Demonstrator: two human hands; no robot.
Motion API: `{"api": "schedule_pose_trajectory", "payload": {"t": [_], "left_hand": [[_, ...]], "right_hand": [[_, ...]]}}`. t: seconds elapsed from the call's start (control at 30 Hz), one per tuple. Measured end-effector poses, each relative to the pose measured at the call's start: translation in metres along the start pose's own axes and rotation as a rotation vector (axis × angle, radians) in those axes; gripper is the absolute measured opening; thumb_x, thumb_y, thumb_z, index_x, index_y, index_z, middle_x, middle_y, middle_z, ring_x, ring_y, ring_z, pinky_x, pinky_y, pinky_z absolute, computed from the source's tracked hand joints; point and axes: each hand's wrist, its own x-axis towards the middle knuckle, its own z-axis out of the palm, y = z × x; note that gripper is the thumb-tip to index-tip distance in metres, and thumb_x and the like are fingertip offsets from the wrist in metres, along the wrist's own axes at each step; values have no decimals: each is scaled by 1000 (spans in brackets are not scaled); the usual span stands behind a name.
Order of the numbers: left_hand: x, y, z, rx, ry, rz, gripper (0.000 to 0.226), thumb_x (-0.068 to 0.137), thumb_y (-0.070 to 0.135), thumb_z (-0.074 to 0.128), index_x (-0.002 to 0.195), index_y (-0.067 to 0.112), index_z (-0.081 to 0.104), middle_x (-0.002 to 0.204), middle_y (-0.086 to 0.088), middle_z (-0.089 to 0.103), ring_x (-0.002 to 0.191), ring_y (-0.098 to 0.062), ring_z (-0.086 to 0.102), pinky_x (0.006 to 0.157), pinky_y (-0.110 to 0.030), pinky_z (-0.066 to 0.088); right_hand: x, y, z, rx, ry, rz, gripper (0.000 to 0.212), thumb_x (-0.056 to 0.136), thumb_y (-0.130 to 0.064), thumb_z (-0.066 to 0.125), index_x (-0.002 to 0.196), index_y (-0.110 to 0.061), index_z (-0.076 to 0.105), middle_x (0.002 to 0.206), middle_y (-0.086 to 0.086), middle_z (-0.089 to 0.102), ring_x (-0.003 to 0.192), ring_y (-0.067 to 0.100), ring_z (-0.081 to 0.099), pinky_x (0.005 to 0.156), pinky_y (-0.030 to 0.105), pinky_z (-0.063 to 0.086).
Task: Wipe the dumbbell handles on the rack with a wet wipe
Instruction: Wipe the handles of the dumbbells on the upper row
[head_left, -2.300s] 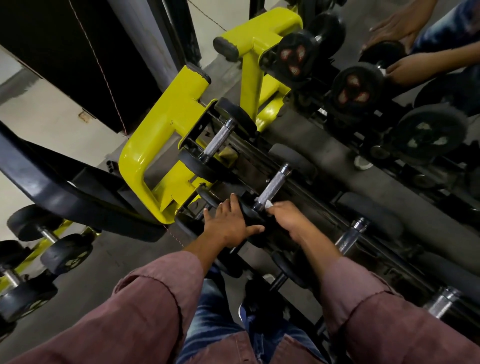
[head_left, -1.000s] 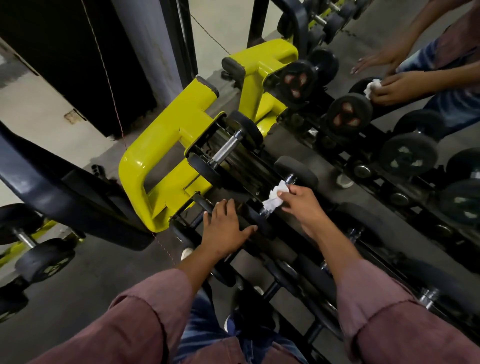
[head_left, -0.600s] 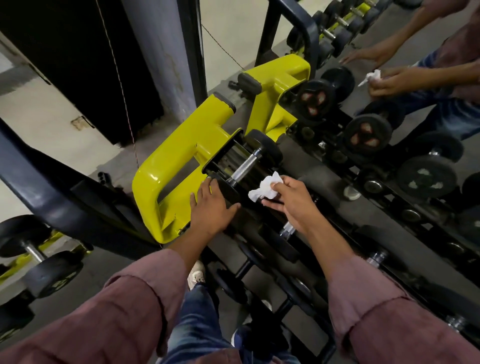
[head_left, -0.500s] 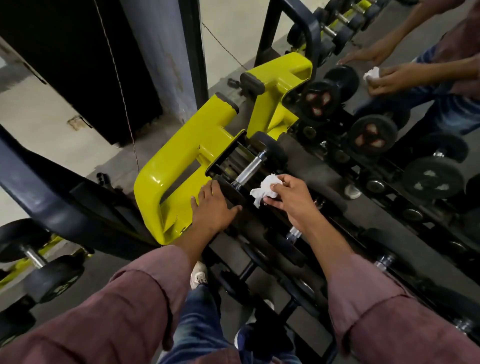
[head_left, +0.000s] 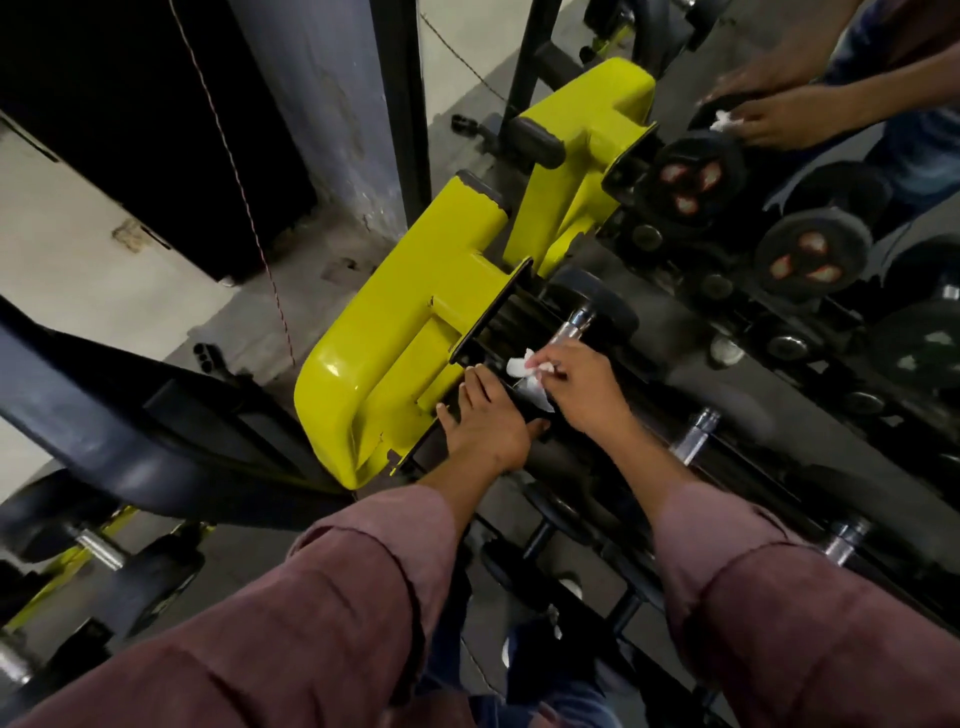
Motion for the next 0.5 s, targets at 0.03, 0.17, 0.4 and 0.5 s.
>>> {"api": "schedule_pose_trajectory", "payload": {"t": [0.03,0.17,0.4,0.5], "left_hand": [[0,-1,-1,2,-6,5,114,94,66,54,158,4,-17,169,-15,-13,157,-31,-1,123,-60,0],[0,-1,-2,24,-2,27,113,95,64,54,157,2,-17,169,-15,-12,157,-32,0,122,-62,0],[0,-2,-2,40,5,33,115,93,72,49,157,4,-18,169,-15,-13,157,-30,-2,122,-64,-1],[0,-1,-2,47,18,24,116,92,72,50,158,4,-17,169,-15,-13,157,-30,-2,122,-64,-1]], "right_hand": [[0,4,4,-64,-70,-34,23,87,2,66,99,-14,77,108,1,65,95,2,62,87,-2,36],[2,8,3,-281,-294,-167,45,88,11,54,126,-7,67,136,8,59,126,19,56,104,-2,21],[22,10,-6,-689,-443,-307,48,95,-22,47,142,-31,49,146,-5,48,129,22,49,97,39,48],[28,6,-10,-774,-303,-354,35,96,-23,54,131,-26,60,144,-6,48,126,22,50,94,37,52]]}}
